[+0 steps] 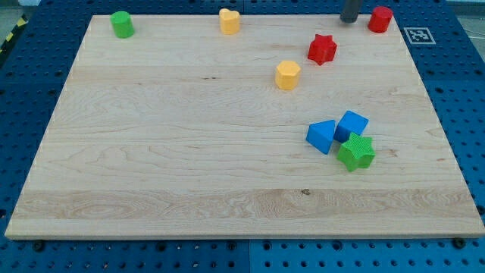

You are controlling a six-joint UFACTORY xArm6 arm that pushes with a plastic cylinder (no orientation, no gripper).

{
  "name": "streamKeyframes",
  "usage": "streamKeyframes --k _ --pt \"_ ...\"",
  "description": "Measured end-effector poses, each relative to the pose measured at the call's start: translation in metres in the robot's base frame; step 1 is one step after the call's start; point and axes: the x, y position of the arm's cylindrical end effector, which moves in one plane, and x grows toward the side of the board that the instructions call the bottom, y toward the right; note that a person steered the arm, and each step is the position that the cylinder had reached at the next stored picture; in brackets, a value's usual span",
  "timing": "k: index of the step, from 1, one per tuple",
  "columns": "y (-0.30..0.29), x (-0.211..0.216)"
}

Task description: Move the yellow hexagon towards the center left of the board

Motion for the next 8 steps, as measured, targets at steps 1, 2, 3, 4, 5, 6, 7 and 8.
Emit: streamKeyframes --k 1,2,3,4,5,6,7,8 --pt "-0.002 0.014" --pt "-0.006 0.021" --pt "-0.007 0.029" --pt "-0.007 0.04" --pt "-0.011 0.049" --pt "-0.02 0.049" --pt "-0.047 0.04" --pt "-0.071 0.036"
